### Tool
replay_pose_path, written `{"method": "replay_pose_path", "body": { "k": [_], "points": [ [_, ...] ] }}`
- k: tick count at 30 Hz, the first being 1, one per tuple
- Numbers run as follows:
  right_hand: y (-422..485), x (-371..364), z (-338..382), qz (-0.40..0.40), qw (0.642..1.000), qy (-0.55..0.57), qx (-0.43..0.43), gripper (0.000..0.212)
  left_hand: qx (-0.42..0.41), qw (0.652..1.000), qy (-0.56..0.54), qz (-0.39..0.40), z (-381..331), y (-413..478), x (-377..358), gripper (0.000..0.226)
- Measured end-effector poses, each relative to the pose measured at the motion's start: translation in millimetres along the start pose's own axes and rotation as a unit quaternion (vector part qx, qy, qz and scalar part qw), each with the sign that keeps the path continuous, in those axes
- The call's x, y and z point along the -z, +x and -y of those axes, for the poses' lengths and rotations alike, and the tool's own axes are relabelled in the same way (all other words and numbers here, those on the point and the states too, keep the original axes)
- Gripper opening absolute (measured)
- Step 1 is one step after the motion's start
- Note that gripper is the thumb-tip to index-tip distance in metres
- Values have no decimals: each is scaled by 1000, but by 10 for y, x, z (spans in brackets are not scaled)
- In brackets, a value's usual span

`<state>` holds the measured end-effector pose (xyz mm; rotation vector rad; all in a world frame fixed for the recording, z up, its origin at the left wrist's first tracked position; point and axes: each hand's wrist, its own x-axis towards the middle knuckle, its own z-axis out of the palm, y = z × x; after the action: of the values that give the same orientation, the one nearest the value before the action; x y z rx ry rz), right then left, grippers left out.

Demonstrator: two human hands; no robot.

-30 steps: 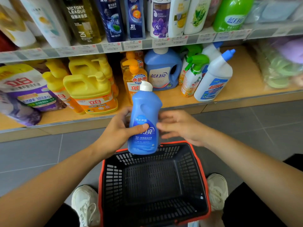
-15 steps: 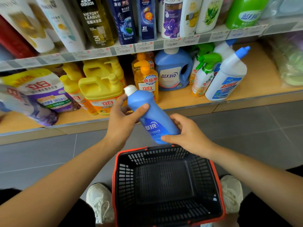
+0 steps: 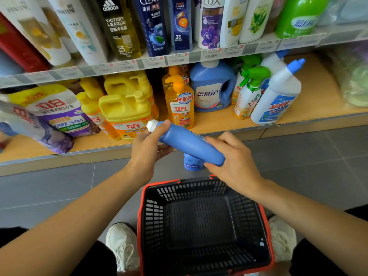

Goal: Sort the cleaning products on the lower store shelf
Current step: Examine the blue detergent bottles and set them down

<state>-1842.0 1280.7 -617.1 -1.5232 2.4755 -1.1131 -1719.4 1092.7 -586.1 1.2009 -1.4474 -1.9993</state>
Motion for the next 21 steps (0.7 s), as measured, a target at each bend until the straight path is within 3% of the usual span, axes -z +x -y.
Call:
{"method": "replay_pose_path", "body": {
  "k": [8, 11, 14, 18, 21],
  "points": [
    [25, 30, -7, 28, 974, 203, -95, 55, -43, 997, 4, 71, -8, -19, 18, 31],
    [38, 37, 6, 69, 926, 346, -134, 54, -86, 986, 13, 144, 12, -58, 20, 51],
    [35, 31, 13, 83, 889, 425, -146, 54, -104, 983, 31, 145, 20, -87, 11, 70],
    [24, 15, 33, 61, 825, 525, -201, 52, -51, 981, 44, 181, 46, -99, -7, 77],
    [35, 4, 49, 68, 804, 541, -236, 54, -25, 978, 34, 206, 79, -107, -34, 81]
  ]
}}
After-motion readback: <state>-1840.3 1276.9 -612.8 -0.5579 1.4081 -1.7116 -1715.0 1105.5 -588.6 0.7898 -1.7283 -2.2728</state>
